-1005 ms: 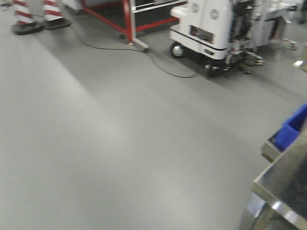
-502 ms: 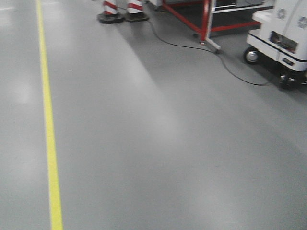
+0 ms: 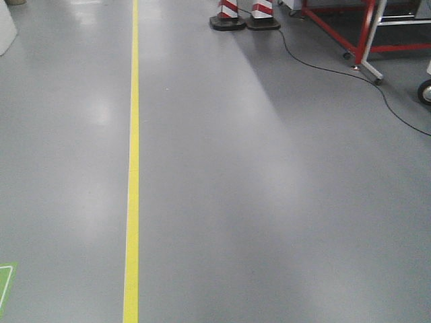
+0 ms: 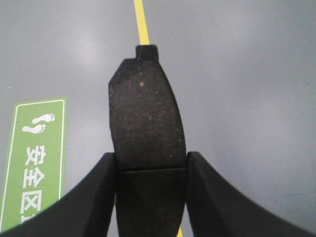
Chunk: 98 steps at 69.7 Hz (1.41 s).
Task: Move and align brake pads A on conveyor
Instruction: 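Turn the base away from the table holding both pads, then drive along the yellow floor line past the striped cones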
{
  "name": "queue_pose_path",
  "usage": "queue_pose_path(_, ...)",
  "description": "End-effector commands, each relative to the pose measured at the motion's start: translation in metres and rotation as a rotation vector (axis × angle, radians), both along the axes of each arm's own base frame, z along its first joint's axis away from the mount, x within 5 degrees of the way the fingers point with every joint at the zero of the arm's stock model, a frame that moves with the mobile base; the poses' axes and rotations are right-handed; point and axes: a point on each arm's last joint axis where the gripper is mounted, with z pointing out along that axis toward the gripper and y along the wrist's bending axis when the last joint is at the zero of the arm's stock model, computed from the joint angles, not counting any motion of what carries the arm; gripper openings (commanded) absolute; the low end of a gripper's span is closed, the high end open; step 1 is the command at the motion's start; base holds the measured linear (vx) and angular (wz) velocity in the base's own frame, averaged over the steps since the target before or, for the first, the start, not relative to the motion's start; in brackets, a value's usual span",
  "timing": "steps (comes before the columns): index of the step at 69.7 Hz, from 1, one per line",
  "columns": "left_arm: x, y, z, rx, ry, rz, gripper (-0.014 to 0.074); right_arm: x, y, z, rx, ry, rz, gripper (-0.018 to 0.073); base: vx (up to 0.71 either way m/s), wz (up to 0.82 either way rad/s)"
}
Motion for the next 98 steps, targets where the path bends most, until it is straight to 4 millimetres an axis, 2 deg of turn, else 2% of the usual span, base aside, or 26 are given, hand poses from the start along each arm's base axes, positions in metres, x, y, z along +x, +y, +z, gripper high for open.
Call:
queue_pose_path(1, 0.0037, 0.0004, 0.011, -0.001, -0.083, -0.002, -0.0006, 0.0025, 0.0001, 0.011, 0.012, -0.072, -0.005, -0.0007, -0.03, 0.25)
queue_pose_path(47, 0.0036, 0.0005, 0.0108, 0.0, -0.081, -0.002, -0.0006, 0.0013, 0.0001, 0.0097, 0.009, -0.053, -0.003, -0.0007, 0.13, 0.19)
queue_pose_path(98, 0.0034, 0.0007, 0.0106, 0.001, -0.078, 0.0, -0.0006, -0.0013, -0.0001, 0.007, 0.002, -0.013, 0.001, -0.0007, 0.48, 0.11)
